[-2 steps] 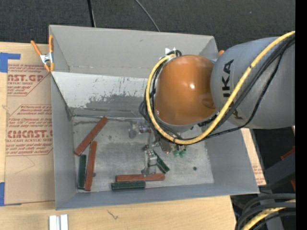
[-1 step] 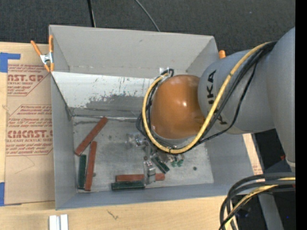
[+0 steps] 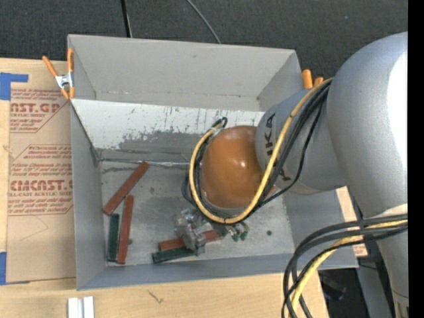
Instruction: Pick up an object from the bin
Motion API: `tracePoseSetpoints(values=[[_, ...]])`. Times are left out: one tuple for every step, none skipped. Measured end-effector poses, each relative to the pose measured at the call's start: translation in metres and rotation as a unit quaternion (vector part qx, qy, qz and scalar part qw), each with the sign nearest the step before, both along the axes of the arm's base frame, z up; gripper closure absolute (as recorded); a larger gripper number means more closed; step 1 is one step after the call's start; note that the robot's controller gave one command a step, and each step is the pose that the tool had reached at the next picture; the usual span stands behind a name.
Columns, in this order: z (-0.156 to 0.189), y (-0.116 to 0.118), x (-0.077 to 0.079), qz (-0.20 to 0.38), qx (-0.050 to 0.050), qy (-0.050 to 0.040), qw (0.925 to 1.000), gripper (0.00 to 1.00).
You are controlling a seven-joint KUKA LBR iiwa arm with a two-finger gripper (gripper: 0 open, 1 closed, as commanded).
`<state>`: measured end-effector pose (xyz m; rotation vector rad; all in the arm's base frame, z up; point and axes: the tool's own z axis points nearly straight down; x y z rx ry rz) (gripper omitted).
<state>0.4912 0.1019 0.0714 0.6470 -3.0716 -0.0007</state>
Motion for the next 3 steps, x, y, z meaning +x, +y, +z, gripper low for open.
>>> tracePoseSetpoints(values=[[-0.001, 0.001, 0.001, 0.000, 0.001, -0.0025, 1.0000, 0.00], [-0.001, 0.001, 0.001, 0.000, 0.001, -0.0025, 1.0000, 0.00], [-0.001, -0.078, -0.001, 0.076, 0.000, -0.0022, 0.9971, 1.00]])
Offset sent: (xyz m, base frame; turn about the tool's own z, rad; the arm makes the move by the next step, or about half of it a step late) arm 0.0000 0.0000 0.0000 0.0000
